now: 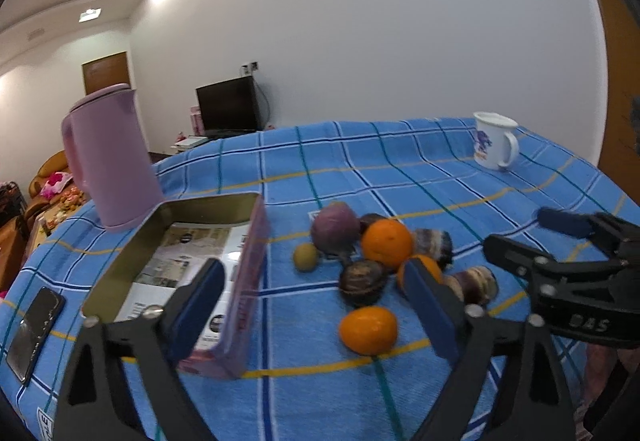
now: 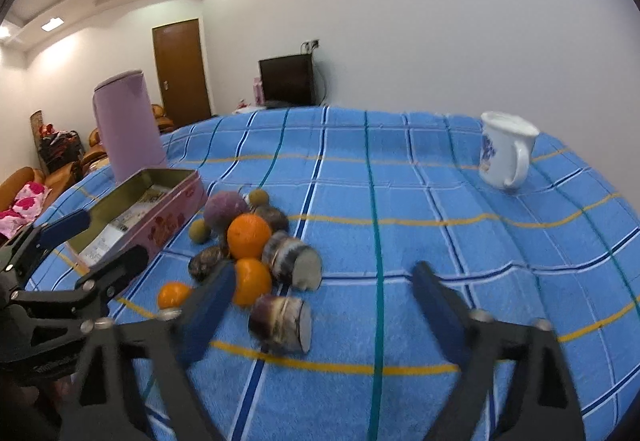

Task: Organize fruits
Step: 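Grasp the brown cylinder with the right tool while the left tool grasps an orange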

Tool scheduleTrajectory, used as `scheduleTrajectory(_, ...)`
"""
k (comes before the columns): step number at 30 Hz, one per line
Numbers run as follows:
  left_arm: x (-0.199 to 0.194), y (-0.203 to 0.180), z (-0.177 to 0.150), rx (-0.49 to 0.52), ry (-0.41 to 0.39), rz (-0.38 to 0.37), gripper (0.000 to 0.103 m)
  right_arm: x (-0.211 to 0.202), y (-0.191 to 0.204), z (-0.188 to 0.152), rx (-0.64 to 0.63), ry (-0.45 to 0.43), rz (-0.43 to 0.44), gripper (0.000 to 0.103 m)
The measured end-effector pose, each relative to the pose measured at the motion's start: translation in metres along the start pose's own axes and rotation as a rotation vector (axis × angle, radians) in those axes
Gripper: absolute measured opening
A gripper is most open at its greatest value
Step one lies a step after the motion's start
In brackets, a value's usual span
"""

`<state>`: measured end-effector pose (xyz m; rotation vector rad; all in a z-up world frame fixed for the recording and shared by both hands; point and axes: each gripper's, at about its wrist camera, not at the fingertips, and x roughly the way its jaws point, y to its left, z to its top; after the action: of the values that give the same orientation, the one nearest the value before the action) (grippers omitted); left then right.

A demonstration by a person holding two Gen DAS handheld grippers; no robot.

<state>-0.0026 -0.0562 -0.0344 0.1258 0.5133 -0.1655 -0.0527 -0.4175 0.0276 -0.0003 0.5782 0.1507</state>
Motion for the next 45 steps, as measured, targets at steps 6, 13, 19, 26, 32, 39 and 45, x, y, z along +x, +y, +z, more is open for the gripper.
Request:
scheduleTrajectory(6, 0.010, -0.006, -0.009, -0.001, 0.054, -0.036, 0.076, 0.015, 0.006, -0.011, -0.025, 0.066, 0.035, 0.073)
scheduleTrajectory(13, 0.017, -0.007, -0.014, -0.014, 0.085, -0.075, 0.067, 0.028, 0.005, -0.016, -0.014, 0.116, 0.084, 0.064)
scheduleTrajectory(19, 0.024, -0.004, -0.017, -0.028, 0.115, -0.080, 0.064, 0.032, 0.013, -0.018, -0.047, 0.154, 0.115, 0.059)
scheduleTrajectory(26, 0.030, -0.005, -0.018, -0.021, 0.159, -0.111, 0.065, 0.038, 0.015, -0.019, -0.060, 0.188, 0.130, 0.047)
scheduleTrajectory(32, 0.038, -0.005, -0.018, -0.018, 0.196, -0.134, 0.064, 0.029, 0.004, -0.017, 0.001, 0.120, 0.113, 0.047)
scheduleTrajectory(39, 0.047, -0.013, -0.020, 0.025, 0.240, -0.125, 0.051, 0.026, 0.003, -0.016, 0.005, 0.100, 0.103, 0.047)
scheduleTrajectory(45, 0.048, -0.016, -0.021, 0.049, 0.245, -0.132, 0.043, 0.025, 0.007, -0.016, -0.013, 0.090, 0.086, 0.047)
